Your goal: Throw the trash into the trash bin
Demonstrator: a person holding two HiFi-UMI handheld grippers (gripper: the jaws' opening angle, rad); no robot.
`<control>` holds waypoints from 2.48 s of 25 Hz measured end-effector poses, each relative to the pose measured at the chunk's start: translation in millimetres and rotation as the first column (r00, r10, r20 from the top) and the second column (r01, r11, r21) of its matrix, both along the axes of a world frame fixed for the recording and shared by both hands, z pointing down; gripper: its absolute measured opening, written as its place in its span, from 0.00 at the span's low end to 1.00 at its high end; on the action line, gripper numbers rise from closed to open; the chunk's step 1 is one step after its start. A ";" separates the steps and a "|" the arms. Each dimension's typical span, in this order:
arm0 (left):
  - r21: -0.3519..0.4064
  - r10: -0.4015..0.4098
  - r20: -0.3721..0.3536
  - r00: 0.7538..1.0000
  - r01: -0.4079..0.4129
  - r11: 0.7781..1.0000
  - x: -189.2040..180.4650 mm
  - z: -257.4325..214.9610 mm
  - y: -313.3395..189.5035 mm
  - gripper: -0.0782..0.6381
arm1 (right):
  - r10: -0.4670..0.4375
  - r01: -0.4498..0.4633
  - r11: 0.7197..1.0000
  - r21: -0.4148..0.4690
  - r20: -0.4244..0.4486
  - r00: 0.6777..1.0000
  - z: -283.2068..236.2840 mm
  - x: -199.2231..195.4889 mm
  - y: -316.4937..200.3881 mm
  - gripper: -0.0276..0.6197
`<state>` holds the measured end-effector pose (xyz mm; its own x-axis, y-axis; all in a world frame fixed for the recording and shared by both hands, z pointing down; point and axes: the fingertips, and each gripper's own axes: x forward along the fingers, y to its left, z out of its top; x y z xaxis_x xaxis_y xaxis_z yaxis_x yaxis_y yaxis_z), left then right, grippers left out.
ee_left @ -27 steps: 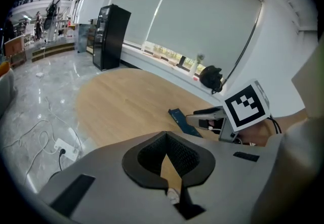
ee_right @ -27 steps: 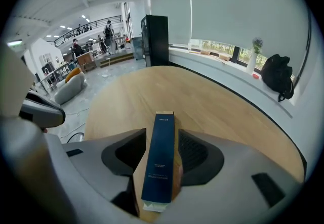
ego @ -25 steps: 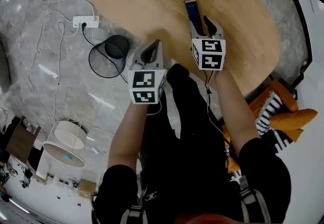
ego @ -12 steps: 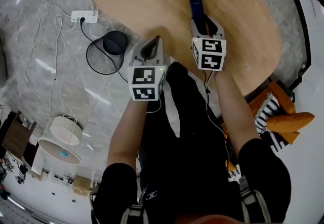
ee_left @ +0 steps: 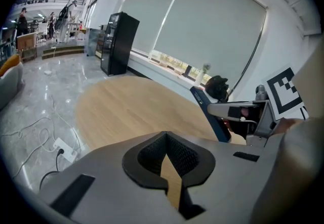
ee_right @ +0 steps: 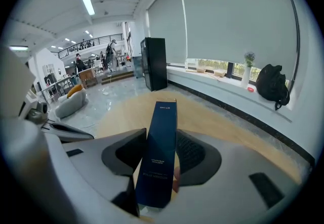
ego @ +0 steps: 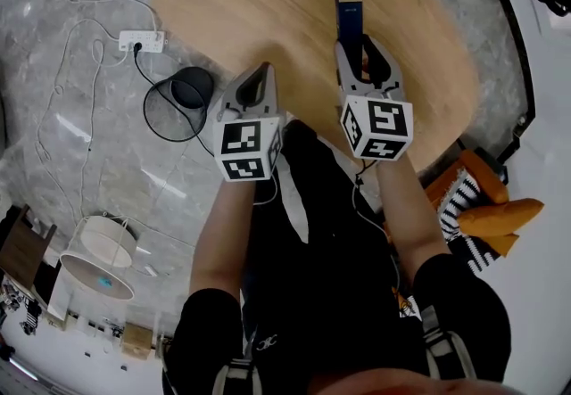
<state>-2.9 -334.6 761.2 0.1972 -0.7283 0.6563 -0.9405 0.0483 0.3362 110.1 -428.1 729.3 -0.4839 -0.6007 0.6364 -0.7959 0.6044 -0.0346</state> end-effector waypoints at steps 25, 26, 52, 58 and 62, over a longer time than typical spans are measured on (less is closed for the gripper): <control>0.010 -0.417 -0.042 0.908 0.418 0.909 -172.2 -14.9 163.5 0.13 | -0.466 0.470 0.880 -0.069 0.069 0.882 -8.9 -235.2 186.7 0.31; 0.003 -0.441 -0.041 0.897 0.441 0.897 -186.0 -12.2 180.8 0.13 | -0.492 0.496 0.865 -0.078 0.069 0.868 -4.2 -251.5 203.7 0.31; -0.129 -0.627 -0.054 0.777 0.618 0.776 -297.4 85.7 373.7 0.13 | -0.745 0.608 0.634 -0.477 -0.168 0.646 274.9 -375.2 382.6 0.31; -0.152 -0.636 -0.060 0.770 0.622 0.768 -297.6 99.4 380.6 0.13 | -0.723 0.591 0.646 -0.483 -0.139 0.677 288.0 -379.6 385.1 0.34; -0.152 -0.642 -0.055 0.765 0.629 0.763 -298.8 98.9 383.0 0.13 | -0.718 0.605 0.654 -0.454 -0.119 0.686 267.2 -380.3 386.0 0.28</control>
<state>-301.7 48.3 860.1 -0.2153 -0.6285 0.7475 -0.6420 0.6678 0.3766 -270.2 -42.1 996.5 -0.4387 0.1073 0.8922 -0.1946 0.9580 -0.2109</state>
